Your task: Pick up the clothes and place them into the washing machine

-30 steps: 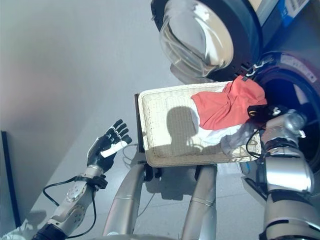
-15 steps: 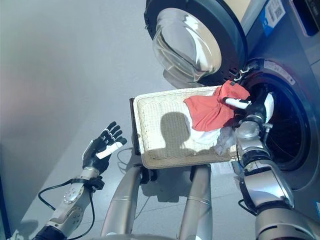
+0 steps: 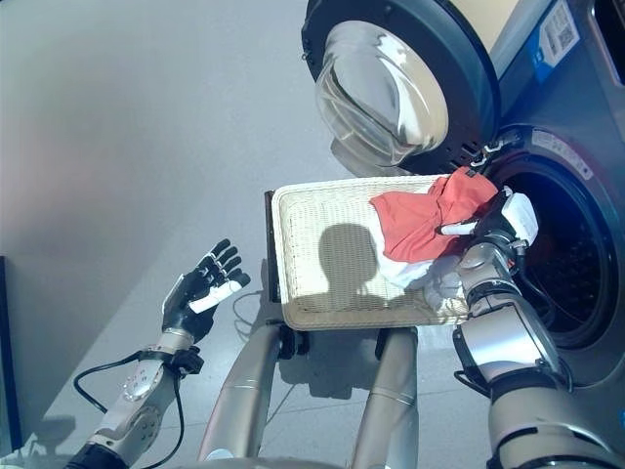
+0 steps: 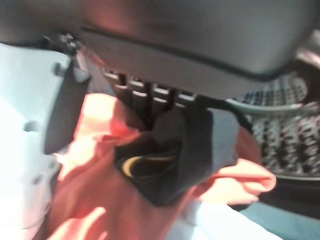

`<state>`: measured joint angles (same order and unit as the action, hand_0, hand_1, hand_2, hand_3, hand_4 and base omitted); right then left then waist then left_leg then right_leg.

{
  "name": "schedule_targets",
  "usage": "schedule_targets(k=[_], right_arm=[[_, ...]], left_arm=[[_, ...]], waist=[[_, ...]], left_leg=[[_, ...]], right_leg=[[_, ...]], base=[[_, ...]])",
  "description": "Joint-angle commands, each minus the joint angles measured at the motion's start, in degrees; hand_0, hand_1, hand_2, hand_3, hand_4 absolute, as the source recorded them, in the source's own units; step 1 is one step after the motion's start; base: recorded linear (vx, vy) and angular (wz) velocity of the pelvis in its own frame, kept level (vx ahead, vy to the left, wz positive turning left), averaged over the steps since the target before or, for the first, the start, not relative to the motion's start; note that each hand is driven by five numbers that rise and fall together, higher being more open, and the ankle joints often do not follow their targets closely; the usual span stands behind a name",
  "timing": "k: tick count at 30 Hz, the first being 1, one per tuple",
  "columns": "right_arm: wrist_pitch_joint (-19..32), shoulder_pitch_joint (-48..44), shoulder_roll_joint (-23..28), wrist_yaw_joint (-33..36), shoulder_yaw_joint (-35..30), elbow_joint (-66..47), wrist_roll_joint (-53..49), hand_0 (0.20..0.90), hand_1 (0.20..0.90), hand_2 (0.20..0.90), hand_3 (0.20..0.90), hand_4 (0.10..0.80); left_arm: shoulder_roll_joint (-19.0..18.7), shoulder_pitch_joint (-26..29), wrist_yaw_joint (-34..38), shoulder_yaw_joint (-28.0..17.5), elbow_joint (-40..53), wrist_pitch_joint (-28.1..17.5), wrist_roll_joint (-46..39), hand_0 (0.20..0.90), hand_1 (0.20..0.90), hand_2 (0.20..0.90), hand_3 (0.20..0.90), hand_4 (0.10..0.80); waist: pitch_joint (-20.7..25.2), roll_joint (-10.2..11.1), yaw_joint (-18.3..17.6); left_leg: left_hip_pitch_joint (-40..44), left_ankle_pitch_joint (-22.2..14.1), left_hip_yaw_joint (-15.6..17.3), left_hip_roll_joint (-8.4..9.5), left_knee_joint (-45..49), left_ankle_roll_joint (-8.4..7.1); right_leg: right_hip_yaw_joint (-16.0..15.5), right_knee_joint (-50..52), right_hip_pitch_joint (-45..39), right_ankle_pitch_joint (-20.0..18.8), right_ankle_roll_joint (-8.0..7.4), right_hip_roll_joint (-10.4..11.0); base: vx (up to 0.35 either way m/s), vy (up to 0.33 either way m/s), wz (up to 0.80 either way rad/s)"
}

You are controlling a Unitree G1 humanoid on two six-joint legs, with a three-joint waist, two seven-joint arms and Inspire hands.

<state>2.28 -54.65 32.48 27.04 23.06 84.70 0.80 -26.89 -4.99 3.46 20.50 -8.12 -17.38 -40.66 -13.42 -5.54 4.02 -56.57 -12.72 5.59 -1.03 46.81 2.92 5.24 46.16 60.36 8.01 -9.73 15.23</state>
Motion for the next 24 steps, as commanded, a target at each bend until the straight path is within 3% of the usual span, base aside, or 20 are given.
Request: schedule_targets(k=[1,6,7,8,9,24], right_arm=[[0.5,-4.9,1.5,-2.9,4.2,0.1,3.3,0.9,0.9,0.9,0.9,0.8],[0.8,-4.2,1.2,-4.7,3.9,0.6,3.5,0.9,0.9,0.9,0.9,0.8],[1.1,-3.5,0.9,-5.4,3.8,0.5,3.5,0.447,0.447,0.447,0.447,0.476],[1.2,-2.9,0.6,-6.0,3.8,0.4,3.6,0.392,0.392,0.392,0.392,0.437],[1.3,-2.5,0.5,-6.3,3.8,0.3,3.6,0.2,0.2,0.2,0.2,0.3],[0.3,-0.9,0.2,-7.2,3.3,1.4,5.8,0.2,0.2,0.2,0.2,0.3]], left_arm=[[-2.3,1.2,-1.4,-4.2,7.7,-3.8,1.7,0.9,0.9,0.9,0.9,0.8],[-2.5,1.2,-2.7,-4.2,9.0,-3.8,2.1,0.9,0.9,0.9,0.9,0.8],[-2.4,1.3,-3.1,-4.4,8.9,-3.7,2.1,0.9,0.9,0.9,0.9,0.8],[-2.3,1.3,-3.2,-4.6,8.6,-3.6,2.1,0.9,0.9,0.9,0.9,0.8],[-2.2,1.2,-3.4,-4.8,8.3,-3.6,2.1,0.9,0.9,0.9,0.9,0.8],[-1.6,0.7,-3.6,-5.8,8.0,-2.9,2.7,0.9,0.9,0.9,0.9,0.8]], waist=[[0.4,-0.2,2.4],[0.3,-0.8,3.3],[0.4,-0.9,3.3],[0.4,-0.9,3.5],[0.5,-0.9,3.6],[0.4,-0.6,3.9]], left_leg=[[2.9,0.3,-5.3,-1.79,-6.0,-5.71],[2.4,0.5,-5.5,-1.46,-5.7,-5.47],[2.3,0.6,-5.6,-1.38,-5.6,-5.43],[2.4,0.7,-5.6,-1.39,-5.7,-5.4],[2.4,0.8,-5.8,-1.39,-5.7,-5.38],[1.6,0.9,-5.9,-0.95,-5.8,-5.16]], right_leg=[[-0.1,-2.1,-3.7,2.0,2.65,1.6],[-0.1,-1.6,-3.3,2.1,2.46,2.0],[-0.2,-1.4,-3.3,2.2,2.5,2.0],[-0.3,-1.4,-3.4,2.2,2.51,2.1],[-0.4,-1.4,-3.4,2.2,2.51,2.1],[-0.4,-1.3,-2.7,2.2,2.43,2.2]], base=[[0.0,0.0,0.0],[-0.002,-0.001,0.01],[0.0,0.0,0.0],[0.013,-0.01,0.06],[0.01,-0.009,0.08],[0.002,0.0,0.05]])
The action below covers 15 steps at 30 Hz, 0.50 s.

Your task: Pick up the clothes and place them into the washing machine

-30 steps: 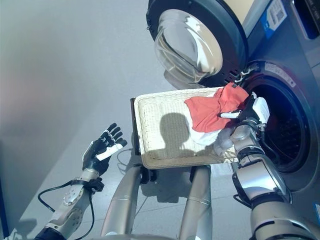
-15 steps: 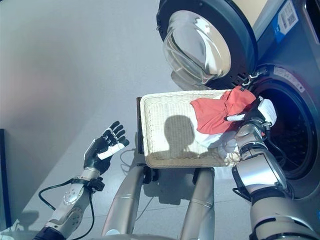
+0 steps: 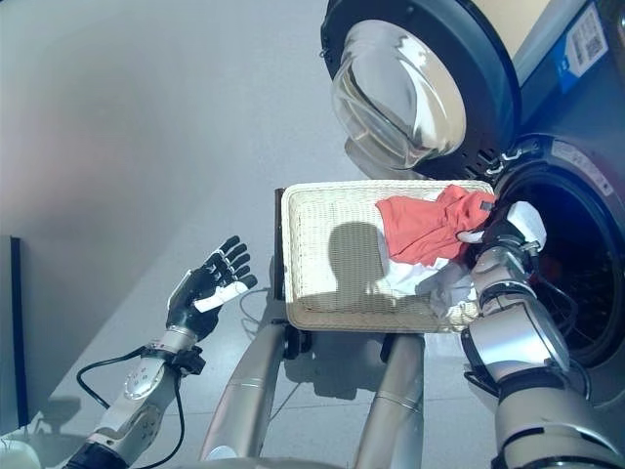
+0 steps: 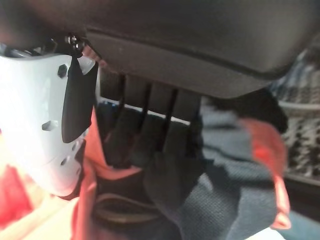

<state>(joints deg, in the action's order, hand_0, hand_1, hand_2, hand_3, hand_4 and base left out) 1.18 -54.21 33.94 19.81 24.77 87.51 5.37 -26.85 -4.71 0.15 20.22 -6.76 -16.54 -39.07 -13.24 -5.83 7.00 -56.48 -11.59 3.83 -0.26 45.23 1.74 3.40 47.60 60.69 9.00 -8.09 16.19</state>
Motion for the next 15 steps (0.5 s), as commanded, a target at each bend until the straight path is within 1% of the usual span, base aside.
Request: schedule_targets(k=[1,4,7,8,9,10,11,12,14,15], right_arm=[[1.3,-1.4,-1.4,0.3,1.3,-1.2,1.1,0.2,0.2,0.2,0.2,0.3],[1.0,-1.7,-1.3,1.6,-1.2,-0.1,-1.6,0.2,0.2,0.2,0.2,0.3],[2.3,-1.6,-1.1,4.1,-5.8,-0.3,-8.1,0.2,0.2,0.2,0.2,0.3],[4.6,-0.8,-0.7,5.6,-10.6,-1.4,-15.8,0.2,0.2,0.2,0.2,0.3],[4.6,-0.7,-0.7,5.7,-10.7,-1.4,-15.9,0.2,0.2,0.2,0.2,0.3],[5.5,-0.4,-0.4,6.3,-12.5,-1.8,-18.7,0.2,0.2,0.2,0.2,0.3],[7.8,-0.1,0.0,7.0,-16.6,-2.4,-25.9,0.2,0.2,0.2,0.2,0.3],[8.9,0.2,0.3,7.5,-19.2,-2.4,-30.3,0.2,0.2,0.2,0.2,0.3],[10.6,0.6,0.7,7.6,-23.0,-1.8,-37.0,0.2,0.2,0.2,0.2,0.3],[10.7,0.7,0.7,7.5,-23.1,-1.8,-37.2,0.2,0.2,0.2,0.2,0.3]], left_arm=[[-1.6,0.4,-0.3,-5.5,6.8,-3.7,1.1,0.9,0.9,0.9,0.9,0.8],[-1.6,0.4,0.1,-5.6,7.0,-3.6,1.2,0.9,0.9,0.9,0.9,0.8],[-1.5,0.5,0.9,-5.6,7.0,-3.7,1.1,0.9,0.9,0.9,0.9,0.8],[-1.4,0.5,1.6,-5.7,6.9,-4.1,1.2,0.9,0.9,0.9,0.9,0.8],[-1.5,0.5,1.6,-5.6,6.9,-4.1,1.2,0.9,0.9,0.9,0.9,0.8],[-1.4,0.6,2.0,-5.6,6.7,-4.4,1.2,0.9,0.9,0.9,0.9,0.8],[-1.6,0.8,2.4,-5.4,6.5,-4.5,1.1,0.9,0.9,0.9,0.9,0.8],[-1.6,0.9,2.7,-5.4,6.4,-4.7,1.0,0.9,0.9,0.9,0.9,0.8],[-1.9,1.0,2.9,-5.0,6.2,-4.9,0.8,0.9,0.9,0.9,0.9,0.8],[-2.0,1.1,2.9,-4.9,6.2,-4.9,0.8,0.9,0.9,0.9,0.9,0.8]], waist=[[0.2,-0.3,0.9],[0.3,-0.2,0.7],[0.4,-0.2,0.5],[0.5,-0.2,0.2],[0.5,-0.2,0.3],[0.5,-0.2,0.1],[0.5,-0.3,-0.2],[0.5,-0.3,-0.3],[0.5,-0.4,-0.6],[0.5,-0.3,-0.5]], left_leg=[[1.5,-0.3,-4.1,-1.7,-4.1,-3.95],[1.4,-0.5,-4.0,-1.7,-3.9,-3.87],[1.3,-0.7,-3.9,-1.81,-3.8,-3.79],[1.3,-0.9,-3.9,-1.86,-3.8,-3.7],[1.4,-0.9,-3.9,-1.87,-3.8,-3.7],[1.3,-1.0,-3.9,-1.9,-3.8,-3.68],[1.2,-1.2,-3.8,-1.91,-3.5,-3.63],[1.2,-1.4,-3.8,-1.9,-3.3,-3.61],[1.2,-1.7,-3.7,-2.01,-3.1,-3.62],[1.2,-1.7,-3.7,-2.02,-3.1,-3.62]], right_leg=[[1.5,-2.6,-2.9,1.2,0.81,1.2],[1.6,-2.4,-2.7,1.3,0.87,1.2],[1.7,-2.3,-2.6,1.5,0.89,1.1],[1.7,-2.4,-2.7,1.6,0.85,1.1],[1.7,-2.4,-2.7,1.6,0.85,1.1],[1.7,-2.4,-2.7,1.6,0.82,1.1],[1.8,-2.2,-2.5,1.8,0.82,1.0],[1.8,-2.0,-2.4,2.0,0.85,1.0],[1.8,-1.9,-2.4,2.3,0.84,1.0],[1.8,-1.9,-2.4,2.3,0.84,1.0]], base=[[0.0,0.0,0.0],[0.0,0.0,0.0],[0.01,0.0,0.0],[0.0,0.0,0.0],[0.0,0.0,0.0],[0.0,0.0,0.0],[0.035,0.004,-0.01],[0.038,0.0,-0.01],[0.0,0.0,0.0],[0.0,0.0,0.0]])
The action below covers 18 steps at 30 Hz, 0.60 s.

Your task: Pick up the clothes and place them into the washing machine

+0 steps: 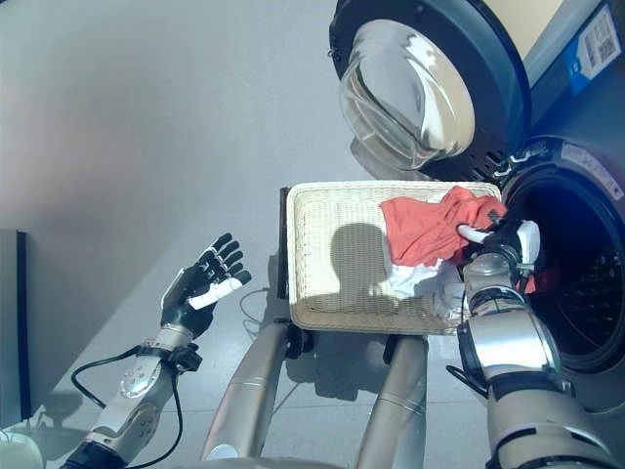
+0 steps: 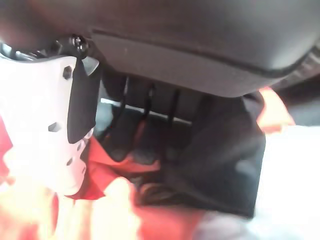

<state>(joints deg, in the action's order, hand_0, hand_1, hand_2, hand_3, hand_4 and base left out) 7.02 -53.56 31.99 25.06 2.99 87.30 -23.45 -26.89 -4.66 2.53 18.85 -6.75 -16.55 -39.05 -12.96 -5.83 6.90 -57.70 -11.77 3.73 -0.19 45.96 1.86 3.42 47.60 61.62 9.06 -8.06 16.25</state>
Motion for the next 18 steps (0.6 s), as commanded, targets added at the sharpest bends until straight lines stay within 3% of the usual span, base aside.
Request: schedule_targets(k=[1,3,10,16,18], right_arm=[[5.9,0.3,2.9,2.5,-3.5,-1.5,-12.3,0.2,0.2,0.2,0.2,0.3],[9.4,1.0,2.7,1.8,-9.5,-1.8,-24.8,0.2,0.2,0.2,0.2,0.3],[18.6,2.5,-0.9,0.1,-22.2,-5.4,-51.1,0.2,0.2,0.2,0.2,0.3],[24.0,2.6,-0.4,1.9,-27.5,-8.3,-57.7,0.2,0.2,0.2,0.2,0.3],[25.3,1.9,2.3,3.8,-28.7,-8.4,-58.5,0.2,0.2,0.2,0.2,0.3]], left_arm=[[-2.0,0.9,0.5,-3.5,6.3,-5.0,0.5,0.9,0.9,0.9,0.9,0.8],[-2.0,0.7,0.3,-3.1,6.5,-4.8,-0.4,0.9,0.9,0.9,0.9,0.8],[-0.9,0.2,0.7,-1.7,6.2,-3.4,-3.8,0.9,0.9,0.9,0.9,0.8],[-0.5,-0.8,0.9,-0.8,6.1,-2.6,-5.7,0.9,0.9,0.9,0.9,0.8],[-1.2,-1.4,0.7,-0.3,6.4,-2.4,-6.1,0.9,0.9,0.9,0.9,0.8]], waist=[[0.3,-0.4,-0.6],[0.3,-0.5,-1.1],[0.6,-1.0,-2.0],[1.0,-1.6,-2.6],[1.3,-2.1,-2.8]], left_leg=[[2.4,-1.6,-3.5,-2.16,-3.8,-3.75],[2.6,-2.0,-3.7,-2.26,-3.5,-3.72],[2.8,-2.3,-3.4,-2.55,-3.5,-3.89],[2.6,-2.3,-3.5,-2.61,-3.7,-4.12],[2.4,-2.0,-3.5,-2.61,-3.8,-4.36]], right_leg=[[1.9,-1.9,-3.4,2.4,0.81,0.9],[2.0,-1.5,-3.3,2.8,0.84,0.8],[2.5,-1.4,-3.2,3.3,0.83,0.5],[2.8,-1.1,-3.0,3.7,0.89,0.4],[2.9,-0.8,-2.7,4.0,1.02,0.4]], base=[[0.0,0.0,0.0],[0.036,-0.023,-0.01],[0.01,-0.001,-0.02],[0.002,0.0,-0.01],[0.0,0.0,0.0]])
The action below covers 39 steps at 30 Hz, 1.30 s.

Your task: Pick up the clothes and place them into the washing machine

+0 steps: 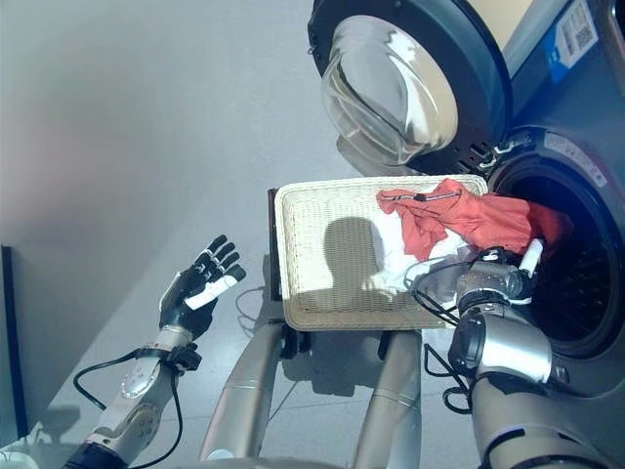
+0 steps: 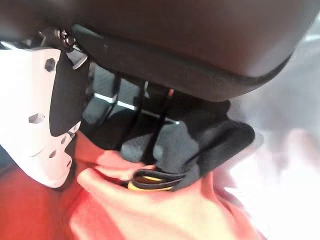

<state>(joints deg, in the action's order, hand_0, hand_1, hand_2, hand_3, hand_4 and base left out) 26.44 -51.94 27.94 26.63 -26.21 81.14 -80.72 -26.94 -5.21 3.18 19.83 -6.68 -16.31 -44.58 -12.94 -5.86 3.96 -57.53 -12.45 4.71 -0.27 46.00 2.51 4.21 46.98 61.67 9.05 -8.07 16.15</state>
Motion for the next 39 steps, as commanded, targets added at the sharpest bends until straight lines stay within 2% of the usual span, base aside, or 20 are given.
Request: schedule_targets(k=[1,6,8,9,12,18,21,23,24,25,26,27,28,29,30,34,35,39], right_arm=[[5.9,0.2,6.6,2.4,0.5,-2.2,-1.1,0.2,0.2,0.2,0.2,0.3],[5.1,-2.5,15.2,5.1,2.0,-2.0,2.1,0.2,0.2,0.2,0.2,0.3],[4.8,-3.8,18.3,5.6,3.6,-2.5,3.7,0.2,0.2,0.2,0.2,0.3],[4.9,-4.1,19.4,5.8,4.0,-2.6,4.2,0.2,0.2,0.2,0.2,0.3],[5.0,-5.7,23.4,6.6,5.4,-2.4,5.1,0.2,0.2,0.2,0.2,0.3],[5.3,-6.4,31.5,8.3,5.9,-0.8,6.4,0.2,0.2,0.2,0.2,0.3],[6.1,-5.9,32.9,9.2,6.3,-1.2,7.0,0.2,0.2,0.2,0.2,0.3],[6.3,-5.6,31.4,9.0,7.1,-1.3,7.6,0.2,0.2,0.2,0.2,0.3],[6.3,-5.5,31.3,8.9,7.1,-1.3,7.6,0.2,0.2,0.2,0.2,0.3],[5.7,-5.5,29.7,8.0,8.2,-1.5,8.3,0.2,0.2,0.2,0.2,0.3],[5.6,-5.6,29.1,7.6,8.6,-1.7,8.6,0.2,0.2,0.2,0.2,0.3],[4.9,-5.5,28.4,6.8,9.6,-1.8,10.0,0.351,0.351,0.351,0.351,0.408],[4.6,-5.9,27.4,6.3,10.6,-1.9,11.0,0.9,0.9,0.9,0.9,0.8],[4.6,-6.1,27.3,6.4,10.7,-2.0,11.1,0.9,0.9,0.9,0.9,0.8],[4.4,-6.1,26.3,5.5,11.8,-2.3,12.3,0.9,0.9,0.9,0.9,0.8],[2.1,-5.2,25.0,3.1,13.9,-1.7,15.0,0.9,0.9,0.9,0.9,0.8],[1.4,-4.9,24.8,2.8,14.3,-1.5,15.9,0.9,0.9,0.9,0.9,0.8],[-2.5,-3.4,22.1,1.2,20.0,-1.1,24.1,0.9,0.9,0.9,0.9,0.8]], left_arm=[[-1.1,-0.8,0.0,-1.2,6.3,-2.7,-0.6,0.9,0.9,0.9,0.9,0.8],[-2.5,-1.5,-0.5,-0.7,7.1,-2.8,-0.8,0.9,0.9,0.9,0.9,0.8],[-3.0,-1.9,-0.7,-0.8,7.8,-3.0,-0.5,0.9,0.9,0.9,0.9,0.8],[-3.3,-1.8,-0.7,-0.8,8.0,-3.1,-0.4,0.9,0.9,0.9,0.9,0.8],[-3.8,-1.7,-0.7,-0.7,8.3,-3.3,-0.3,0.9,0.9,0.9,0.9,0.8],[-4.4,-2.6,-1.5,-1.1,9.0,-3.0,-0.2,0.9,0.9,0.9,0.9,0.8],[-4.5,-2.7,-1.2,-1.1,9.3,-3.1,-0.4,0.9,0.9,0.9,0.9,0.8],[-4.5,-2.3,-0.5,-0.9,9.1,-3.3,-0.2,0.9,0.9,0.9,0.9,0.8],[-4.5,-2.3,-0.5,-0.9,9.1,-3.3,-0.1,0.9,0.9,0.9,0.9,0.8],[-4.5,-1.8,-0.4,-0.9,9.1,-3.5,0.0,0.9,0.9,0.9,0.9,0.8],[-4.5,-1.8,-0.4,-1.1,9.0,-3.7,0.1,0.9,0.9,0.9,0.9,0.8],[-4.5,-1.6,-0.4,-1.2,9.0,-4.0,0.2,0.9,0.9,0.9,0.9,0.8],[-4.5,-1.5,-0.4,-1.3,8.8,-4.2,0.2,0.9,0.9,0.9,0.9,0.8],[-4.4,-1.5,-0.4,-1.5,8.8,-4.2,0.2,0.9,0.9,0.9,0.9,0.8],[-4.2,-1.8,-0.4,-1.8,8.5,-4.6,0.2,0.9,0.9,0.9,0.9,0.8],[-4.2,-2.1,-1.2,-2.5,7.9,-5.1,0.2,0.9,0.9,0.9,0.9,0.8],[-4.2,-2.3,-1.4,-2.5,7.8,-5.2,0.0,0.9,0.9,0.9,0.9,0.8],[-5.0,-2.4,-1.9,-2.3,7.5,-5.6,0.1,0.9,0.9,0.9,0.9,0.8]], waist=[[1.3,-2.1,0.2],[1.8,-3.0,0.4],[1.6,-3.3,0.4],[2.0,-3.4,0.5],[1.6,-3.9,0.3],[2.1,-4.2,-0.4],[2.5,-4.0,-0.8],[2.5,-3.9,-1.0],[2.2,-3.9,-1.1],[2.5,-3.8,-1.0],[2.1,-3.8,-1.1],[2.1,-3.6,-1.0],[2.1,-3.5,-0.9],[2.4,-3.5,-0.9],[2.0,-3.3,-0.9],[1.9,-3.1,-0.8],[2.2,-2.9,-0.7],[1.6,-1.8,-0.5]], left_leg=[[2.2,-1.3,-4.5,-2.5,-3.9,-5.04],[2.0,-1.0,-4.4,-2.53,-4.3,-5.4],[1.4,0.6,-4.2,-2.53,-4.8,-5.4],[1.9,-0.6,-4.3,-2.63,-4.7,-5.62],[1.6,0.9,-3.9,-2.9,-5.5,-5.84],[1.7,1.3,-3.9,-3.04,-6.0,-6.5],[1.5,0.5,-4.2,-3.18,-5.4,-6.7],[1.2,0.0,-4.2,-3.35,-5.2,-6.63],[0.6,1.0,-4.1,-3.35,-5.2,-6.5],[0.9,0.0,-4.0,-3.52,-5.0,-6.52],[0.3,1.1,-3.9,-3.55,-5.0,-6.34],[0.2,1.0,-3.9,-3.54,-4.9,-6.29],[0.2,1.0,-3.9,-3.56,-4.8,-6.22],[0.7,-0.1,-4.0,-3.62,-4.8,-6.35],[0.0,1.0,-3.6,-3.55,-4.6,-6.17],[0.0,1.1,-3.8,-3.46,-4.3,-6.06],[0.5,-0.4,-3.9,-3.51,-4.1,-6.23],[0.5,-0.2,-3.9,-3.74,-4.0,-6.23]], right_leg=[[2.1,-0.2,-2.7,4.0,1.04,0.5],[2.7,0.4,-1.9,4.4,1.18,0.6],[3.0,0.0,-0.9,2.9,1.36,0.7],[3.2,0.5,-1.1,4.3,1.2,0.6],[3.4,0.3,-0.4,3.1,1.33,0.7],[3.3,0.5,-0.2,3.6,1.41,0.6],[3.3,1.0,-0.1,4.4,1.31,0.2],[3.2,1.0,0.4,4.3,1.29,-0.1],[3.2,0.8,0.9,3.2,1.45,-0.1],[3.2,1.2,0.8,4.1,1.21,0.0],[3.1,0.9,1.4,2.9,1.36,0.0],[3.2,0.9,1.5,2.8,1.39,-0.1],[3.1,0.9,1.6,2.7,1.4,0.0],[3.2,1.2,1.2,3.9,1.22,-0.1],[3.1,0.9,1.5,2.5,1.46,-0.1],[2.8,0.8,1.3,2.3,1.5,-0.1],[2.7,1.2,0.6,3.8,1.29,-0.1],[2.2,0.4,-0.3,3.3,1.27,-0.1]], base=[[0.0,0.0,0.0],[-0.002,-0.001,-0.01],[-0.049,-0.01,-0.05],[0.0,0.0,0.0],[-0.032,-0.011,0.05],[-0.003,-0.011,0.01],[0.058,-0.039,0.01],[-0.004,-0.007,0.01],[0.0,0.0,0.0],[-0.104,0.018,-0.03],[-0.016,0.004,-0.08],[-0.107,0.012,-0.05],[0.084,-0.01,-0.05],[-0.011,0.01,-0.06],[-0.01,0.01,-0.07],[-0.011,0.002,-0.06],[0.078,-0.023,-0.01],[0.021,-0.006,0.0]])
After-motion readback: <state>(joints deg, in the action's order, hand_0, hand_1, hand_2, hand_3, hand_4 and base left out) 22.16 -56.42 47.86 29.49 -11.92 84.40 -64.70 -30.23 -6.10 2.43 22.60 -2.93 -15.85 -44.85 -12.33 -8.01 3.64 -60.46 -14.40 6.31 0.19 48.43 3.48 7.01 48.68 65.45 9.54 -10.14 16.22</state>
